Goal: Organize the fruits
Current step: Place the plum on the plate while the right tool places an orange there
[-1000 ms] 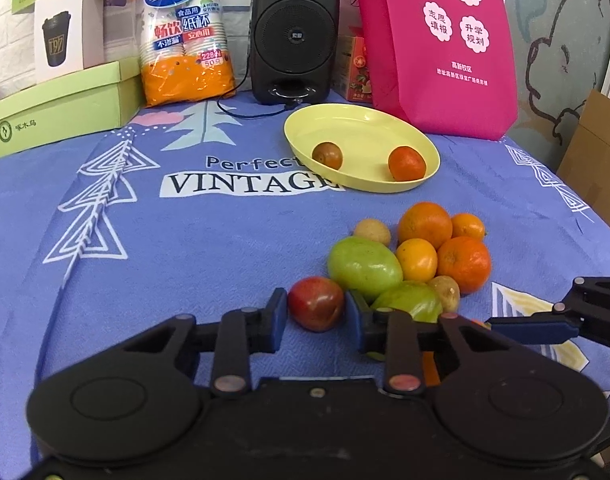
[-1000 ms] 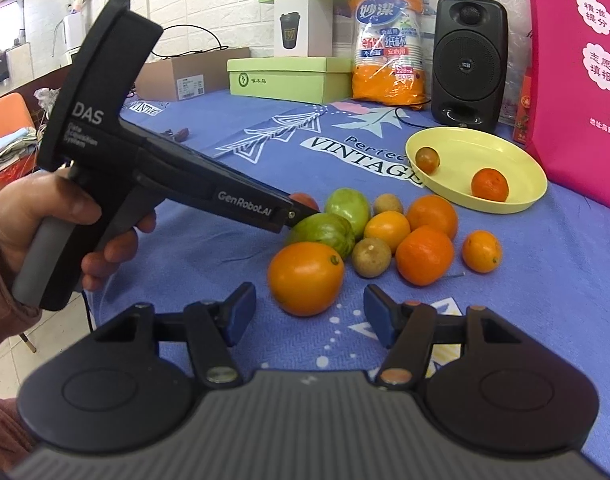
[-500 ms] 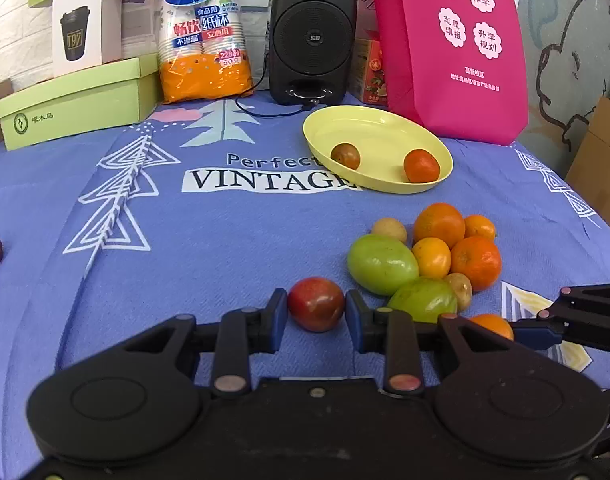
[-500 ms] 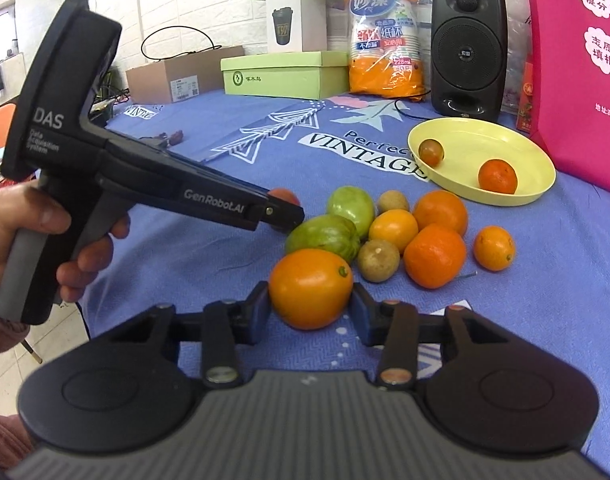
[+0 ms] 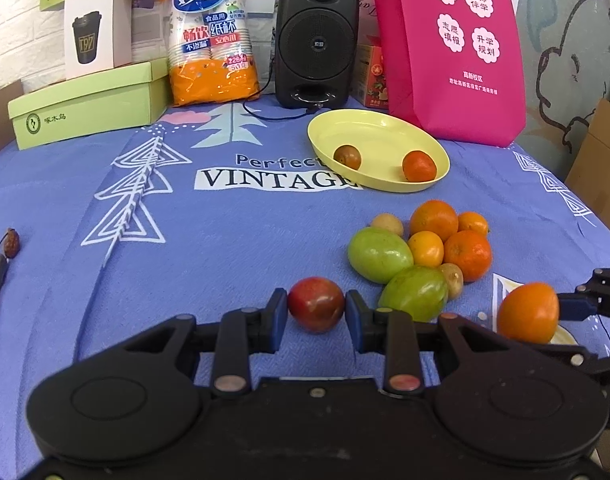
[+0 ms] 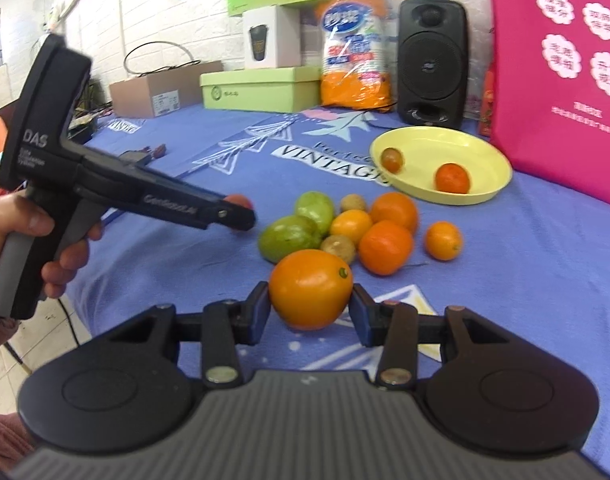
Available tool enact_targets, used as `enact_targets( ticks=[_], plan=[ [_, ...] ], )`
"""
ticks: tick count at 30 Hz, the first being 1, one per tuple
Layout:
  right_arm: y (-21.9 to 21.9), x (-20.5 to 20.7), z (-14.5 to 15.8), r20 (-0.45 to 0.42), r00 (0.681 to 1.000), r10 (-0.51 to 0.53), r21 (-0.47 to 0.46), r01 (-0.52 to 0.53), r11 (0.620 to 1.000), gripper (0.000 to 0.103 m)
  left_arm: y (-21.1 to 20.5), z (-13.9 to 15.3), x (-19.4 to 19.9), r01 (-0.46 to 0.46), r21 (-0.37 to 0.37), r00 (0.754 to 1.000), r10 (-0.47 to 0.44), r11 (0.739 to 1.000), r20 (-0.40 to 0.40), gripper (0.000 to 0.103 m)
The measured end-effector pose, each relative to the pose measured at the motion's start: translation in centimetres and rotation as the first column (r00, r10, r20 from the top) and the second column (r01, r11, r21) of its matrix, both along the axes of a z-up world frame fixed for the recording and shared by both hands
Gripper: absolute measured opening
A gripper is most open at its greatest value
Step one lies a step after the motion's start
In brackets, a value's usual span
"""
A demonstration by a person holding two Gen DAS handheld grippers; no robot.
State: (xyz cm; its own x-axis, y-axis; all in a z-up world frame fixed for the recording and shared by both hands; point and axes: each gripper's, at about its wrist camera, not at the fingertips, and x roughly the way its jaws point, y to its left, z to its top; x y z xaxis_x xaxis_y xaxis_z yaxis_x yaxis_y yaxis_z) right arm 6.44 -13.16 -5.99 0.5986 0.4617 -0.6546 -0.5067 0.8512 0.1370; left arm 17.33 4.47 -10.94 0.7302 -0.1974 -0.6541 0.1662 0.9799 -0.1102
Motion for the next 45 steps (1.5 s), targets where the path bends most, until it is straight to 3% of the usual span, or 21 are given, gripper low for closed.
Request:
enact_targets(
  ticks=[12,18,35,45],
  plan=[
    [-3.3,-0.1,2.4,0.068,0.992,-0.103,0.023,0.101,0.995,0.042,-0.3,2.0,-0.7,0.001,0.016,0.999,-0.001,1.000,0.036,0.031],
    [-5.0,1.5,4.0,0.118,0.982,-0.146,0.033,0.143,0.989,0.042,-1.1,4.0,0.8,0.036,0.019,0.997,-0.037,0.999,0.073,0.031],
    [-5.4,10.1,7.0,0.206,0.964,-0.170,0.024,0.169,0.985,0.042,-5.7,6.4,10.4,0.132,0.080,0.984,-0.140,0.988,0.113,0.031],
    [-4.9,17.6,3.1,0.111,0.971,-0.212,0.008,0.212,0.977,0.042,-6.7,3.8,19.3,0.099,0.086,0.994,-0.103,0.991,0.047,0.031]
  ],
)
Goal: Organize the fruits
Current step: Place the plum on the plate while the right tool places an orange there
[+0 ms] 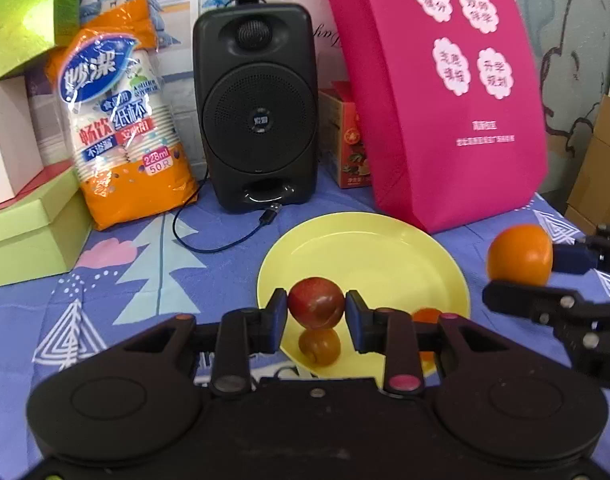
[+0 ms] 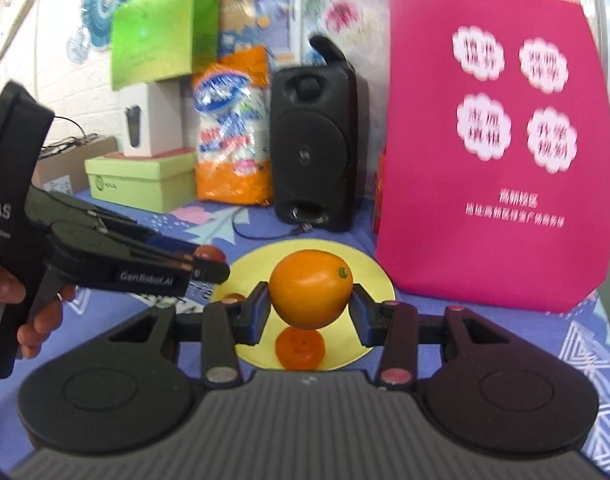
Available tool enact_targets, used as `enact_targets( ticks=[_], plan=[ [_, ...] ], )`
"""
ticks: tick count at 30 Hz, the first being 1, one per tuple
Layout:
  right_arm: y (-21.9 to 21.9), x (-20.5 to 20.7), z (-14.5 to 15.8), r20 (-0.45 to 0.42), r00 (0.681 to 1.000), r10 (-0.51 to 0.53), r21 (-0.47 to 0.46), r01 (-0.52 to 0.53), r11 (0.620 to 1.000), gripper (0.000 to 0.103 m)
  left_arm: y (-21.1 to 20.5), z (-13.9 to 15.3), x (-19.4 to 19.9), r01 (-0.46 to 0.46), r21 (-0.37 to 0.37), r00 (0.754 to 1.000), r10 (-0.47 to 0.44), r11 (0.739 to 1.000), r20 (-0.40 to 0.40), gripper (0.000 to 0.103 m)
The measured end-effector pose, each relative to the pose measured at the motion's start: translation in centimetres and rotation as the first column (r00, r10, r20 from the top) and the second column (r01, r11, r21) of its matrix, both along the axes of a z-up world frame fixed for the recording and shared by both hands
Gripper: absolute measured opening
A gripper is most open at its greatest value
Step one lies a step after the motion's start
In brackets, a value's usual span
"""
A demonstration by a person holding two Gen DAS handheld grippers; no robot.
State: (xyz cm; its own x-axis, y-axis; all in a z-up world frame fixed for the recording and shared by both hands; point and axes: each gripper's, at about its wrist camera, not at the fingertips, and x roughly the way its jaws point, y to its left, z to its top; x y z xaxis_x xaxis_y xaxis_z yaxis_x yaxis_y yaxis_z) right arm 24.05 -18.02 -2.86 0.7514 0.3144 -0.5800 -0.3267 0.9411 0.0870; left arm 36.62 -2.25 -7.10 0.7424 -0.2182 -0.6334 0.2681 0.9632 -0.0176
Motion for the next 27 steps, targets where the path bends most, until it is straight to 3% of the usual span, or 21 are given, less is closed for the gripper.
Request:
enact_targets(
  ticks=[5,13,21,27],
  plan=[
    [0.0,2.8,-2.9,-0.070,0.997,-0.018,0.031,0.020,0.999,0.042,-0.4,-2.3,3.6,-0.018,0.007,0.998,0.018,1.000,-0.053,0.031],
    [0.3,5.8,-5.4,-0.122,0.991,-0.048,0.048,0.054,0.997,0.042,-0.6,-4.4,6.1,-0.035,0.012,0.995,0.036,0.999,-0.093,0.031],
    [0.6,6.4,-6.2,-0.133,0.990,-0.048,0.038,0.053,0.998,0.043,-0.4,-3.9,6.0,-0.047,0.019,0.995,0.049,0.999,-0.082,0.036],
    [0.2,5.3,-4.7,-0.097,0.994,-0.053,0.037,0.056,0.998,0.046,0.0,-2.6,4.0,-0.044,0.010,0.997,0.045,0.999,-0.065,0.036]
  ],
)
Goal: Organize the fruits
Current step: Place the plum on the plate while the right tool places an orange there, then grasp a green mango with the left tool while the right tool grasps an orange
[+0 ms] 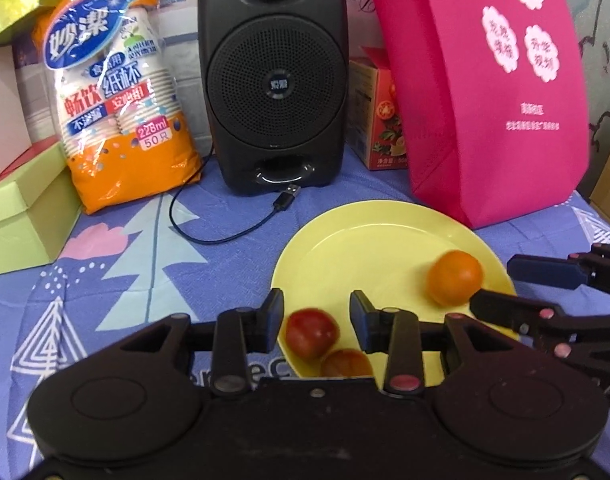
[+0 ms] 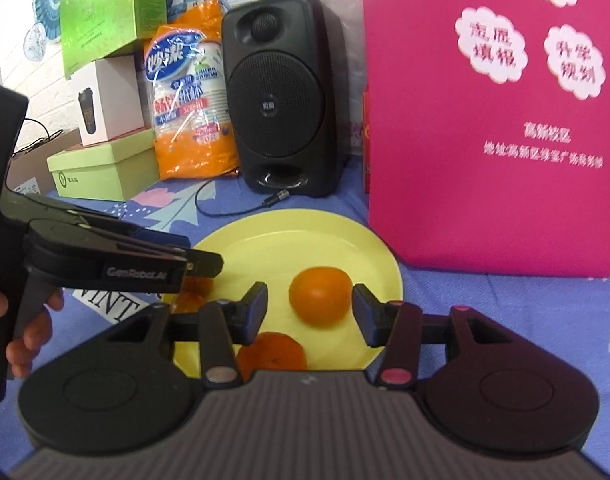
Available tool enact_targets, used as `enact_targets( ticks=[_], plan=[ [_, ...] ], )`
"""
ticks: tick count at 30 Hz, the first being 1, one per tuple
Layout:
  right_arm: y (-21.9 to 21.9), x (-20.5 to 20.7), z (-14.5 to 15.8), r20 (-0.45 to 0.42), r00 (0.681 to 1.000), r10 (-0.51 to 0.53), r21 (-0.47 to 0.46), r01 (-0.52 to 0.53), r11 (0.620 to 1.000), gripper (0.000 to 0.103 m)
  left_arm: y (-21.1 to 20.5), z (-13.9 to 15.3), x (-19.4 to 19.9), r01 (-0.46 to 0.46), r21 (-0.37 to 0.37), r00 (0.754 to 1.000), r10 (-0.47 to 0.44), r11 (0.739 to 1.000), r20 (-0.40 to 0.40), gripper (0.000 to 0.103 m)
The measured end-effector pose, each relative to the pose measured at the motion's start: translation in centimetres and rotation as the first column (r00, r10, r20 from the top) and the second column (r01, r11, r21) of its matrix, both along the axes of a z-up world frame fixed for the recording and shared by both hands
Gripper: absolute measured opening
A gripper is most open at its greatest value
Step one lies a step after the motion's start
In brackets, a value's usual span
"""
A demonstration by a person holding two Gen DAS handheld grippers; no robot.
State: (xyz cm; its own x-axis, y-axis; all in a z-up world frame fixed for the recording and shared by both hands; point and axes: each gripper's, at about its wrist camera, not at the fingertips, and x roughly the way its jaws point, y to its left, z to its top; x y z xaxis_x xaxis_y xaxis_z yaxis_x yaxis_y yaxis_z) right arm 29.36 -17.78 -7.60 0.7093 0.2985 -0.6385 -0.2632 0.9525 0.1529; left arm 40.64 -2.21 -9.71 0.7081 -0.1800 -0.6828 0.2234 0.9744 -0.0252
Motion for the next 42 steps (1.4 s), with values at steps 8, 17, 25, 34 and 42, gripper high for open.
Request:
enact_targets(
  ticks=[8,17,25,34,42],
  plan=[
    [-1.7,-5.0,2.7,0.061,0.998,-0.023,0.019,0.022,1.000,0.056,0.9,2.3,-6.4,-0.008,-0.001,0.998,0.008,1.000,0.063,0.052],
    [-1.8,-13.0,3.6,0.072,0.997,0.021,0.057,-0.025,0.998,0.063,3.6,3.1,-16.3,-0.027,-0.059,0.994,0.033,0.998,0.104,0.062],
    [0.0,-18.8,3.1,0.053,0.992,0.118,-0.009,-0.118,0.993,0.065,4.3,1.2,-22.9,-0.033,-0.099,0.997,0.040,0.995,0.064,0.062],
    [0.6,-20.9,2.4,0.036,0.988,0.148,-0.031,-0.147,0.989,0.065,3.0,-0.5,-25.4,-0.003,-0.101,0.999,0.007,0.995,0.037,0.062],
    [0.7,-21.1,2.5,0.045,0.987,0.156,-0.039,-0.155,0.987,0.071,1.9,-1.6,-24.6,0.024,-0.103,1.000,-0.023,0.994,0.009,0.060]
  ],
)
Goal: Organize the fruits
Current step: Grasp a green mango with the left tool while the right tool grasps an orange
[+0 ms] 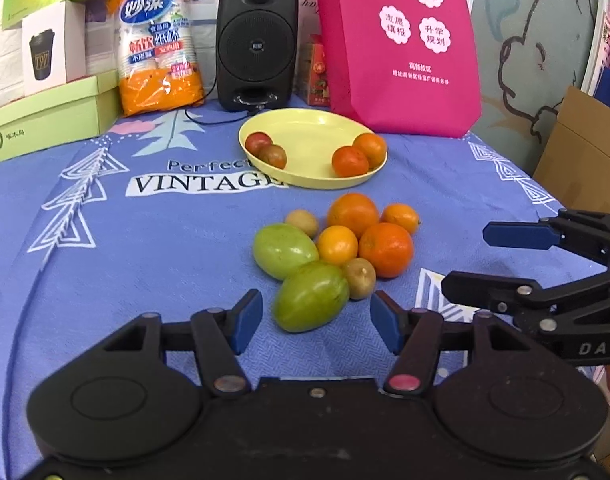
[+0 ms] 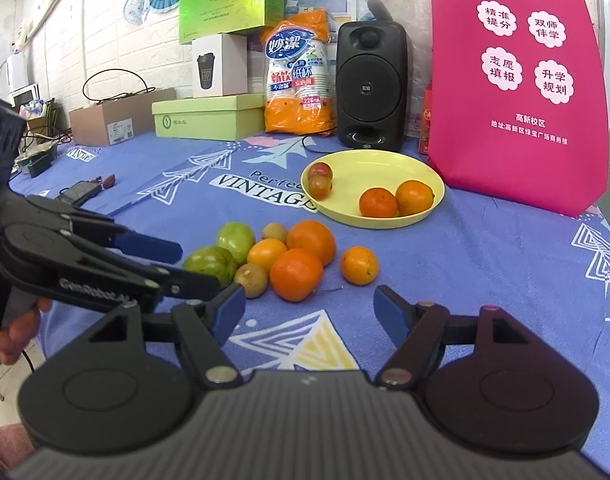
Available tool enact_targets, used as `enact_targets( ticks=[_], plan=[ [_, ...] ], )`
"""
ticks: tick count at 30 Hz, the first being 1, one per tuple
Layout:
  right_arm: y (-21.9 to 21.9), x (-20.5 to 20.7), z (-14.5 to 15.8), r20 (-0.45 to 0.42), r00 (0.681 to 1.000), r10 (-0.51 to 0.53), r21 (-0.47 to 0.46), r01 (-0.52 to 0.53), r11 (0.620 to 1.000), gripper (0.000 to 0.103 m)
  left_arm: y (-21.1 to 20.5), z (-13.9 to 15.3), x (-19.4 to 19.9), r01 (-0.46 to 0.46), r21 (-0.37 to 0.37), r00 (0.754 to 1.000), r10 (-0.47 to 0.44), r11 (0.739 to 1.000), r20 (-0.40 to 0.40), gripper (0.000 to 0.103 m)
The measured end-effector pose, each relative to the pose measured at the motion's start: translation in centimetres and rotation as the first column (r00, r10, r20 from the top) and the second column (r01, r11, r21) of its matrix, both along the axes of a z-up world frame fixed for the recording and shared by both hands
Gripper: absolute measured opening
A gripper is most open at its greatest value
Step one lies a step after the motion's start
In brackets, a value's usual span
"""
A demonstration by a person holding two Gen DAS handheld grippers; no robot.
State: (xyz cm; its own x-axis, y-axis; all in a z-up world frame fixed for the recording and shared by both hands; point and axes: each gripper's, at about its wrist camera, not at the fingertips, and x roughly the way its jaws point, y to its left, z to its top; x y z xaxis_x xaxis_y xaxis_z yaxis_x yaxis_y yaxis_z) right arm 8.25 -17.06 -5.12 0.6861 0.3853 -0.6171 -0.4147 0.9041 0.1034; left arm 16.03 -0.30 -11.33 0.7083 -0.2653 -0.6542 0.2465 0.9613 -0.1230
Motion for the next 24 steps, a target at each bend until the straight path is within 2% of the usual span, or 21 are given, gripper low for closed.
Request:
enact_targets(
  ticks=[8,15,24],
  plan=[
    [0.3,0.6,-0.9,-0.013,1.000,0.003,-0.030,-0.003,1.000,0.068,-0.3,-0.6,1.0,0.001,0.003,1.000,-0.001,1.000,-0.017,0.055],
    [0.4,1.1,-1.3,-0.025,1.000,0.003,-0.024,-0.004,1.000,0.065,-0.1,-0.8,1.4,0.004,0.000,1.000,-0.004,1.000,-0.023,0.046],
    [1.6,2.0,-1.3,-0.014,1.000,0.007,-0.060,-0.008,0.998,0.065,0.0,-0.8,1.6,0.004,-0.003,1.000,-0.004,1.000,-0.022,0.045]
  ],
)
